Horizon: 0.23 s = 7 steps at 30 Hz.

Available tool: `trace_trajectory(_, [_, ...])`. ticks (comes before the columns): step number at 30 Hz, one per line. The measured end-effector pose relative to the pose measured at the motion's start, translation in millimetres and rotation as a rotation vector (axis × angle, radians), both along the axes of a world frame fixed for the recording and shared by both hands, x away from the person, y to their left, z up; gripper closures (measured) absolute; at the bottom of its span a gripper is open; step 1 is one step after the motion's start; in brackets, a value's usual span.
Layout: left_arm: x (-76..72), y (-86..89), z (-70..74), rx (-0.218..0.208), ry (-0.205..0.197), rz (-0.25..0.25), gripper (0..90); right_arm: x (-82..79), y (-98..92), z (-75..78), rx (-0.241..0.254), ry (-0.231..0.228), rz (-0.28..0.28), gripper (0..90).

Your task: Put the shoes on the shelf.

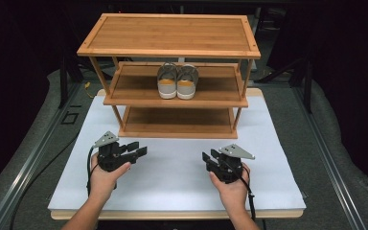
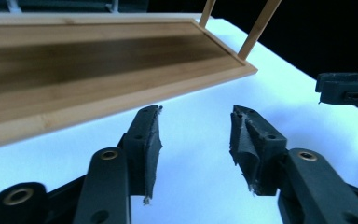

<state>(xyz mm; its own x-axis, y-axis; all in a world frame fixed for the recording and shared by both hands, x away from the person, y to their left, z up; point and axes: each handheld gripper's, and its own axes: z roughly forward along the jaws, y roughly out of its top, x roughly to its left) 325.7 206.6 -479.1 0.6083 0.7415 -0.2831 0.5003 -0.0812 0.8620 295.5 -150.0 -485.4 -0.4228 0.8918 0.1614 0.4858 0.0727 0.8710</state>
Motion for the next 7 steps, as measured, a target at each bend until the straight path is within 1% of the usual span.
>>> trace_trajectory(1, [-0.6, 0.4, -3.6, 0.011, 0.002, -0.006, 51.0, -1.6, 0.4, -3.4, -0.007, -0.003, 0.005, 62.1])
trace_trajectory(2, [-0.8, 0.8, -9.6, 0.030, 0.014, -0.005, 50.3, -3.5, 0.1, -9.2, -0.009, 0.006, 0.006, 62.0])
trace_trajectory(3, [-1.5, 0.8, -13.9, 0.039, 0.015, -0.008, 50.0, -3.8, -0.5, -11.5, -0.009, 0.009, 0.008, 61.8])
trace_trajectory(4, [-1.5, 0.8, -13.9, 0.039, 0.015, -0.008, 49.9, -3.8, -0.5, -11.5, -0.009, 0.009, 0.008, 61.8])
trace_trajectory(5, [-2.3, 0.1, -16.9, 0.047, 0.007, -0.017, 49.9, -4.8, -0.6, -15.2, -0.012, 0.011, 0.004, 60.8])
trace_trajectory(6, [-3.3, -2.1, -21.8, 0.076, 0.006, -0.026, 47.9, -5.3, 0.1, -20.4, -0.041, -0.005, 0.003, 55.6])
trace_trajectory(7, [-3.3, -2.1, -21.8, 0.076, 0.006, -0.026, 47.5, -5.3, 0.1, -20.4, -0.041, -0.005, 0.003, 55.6])
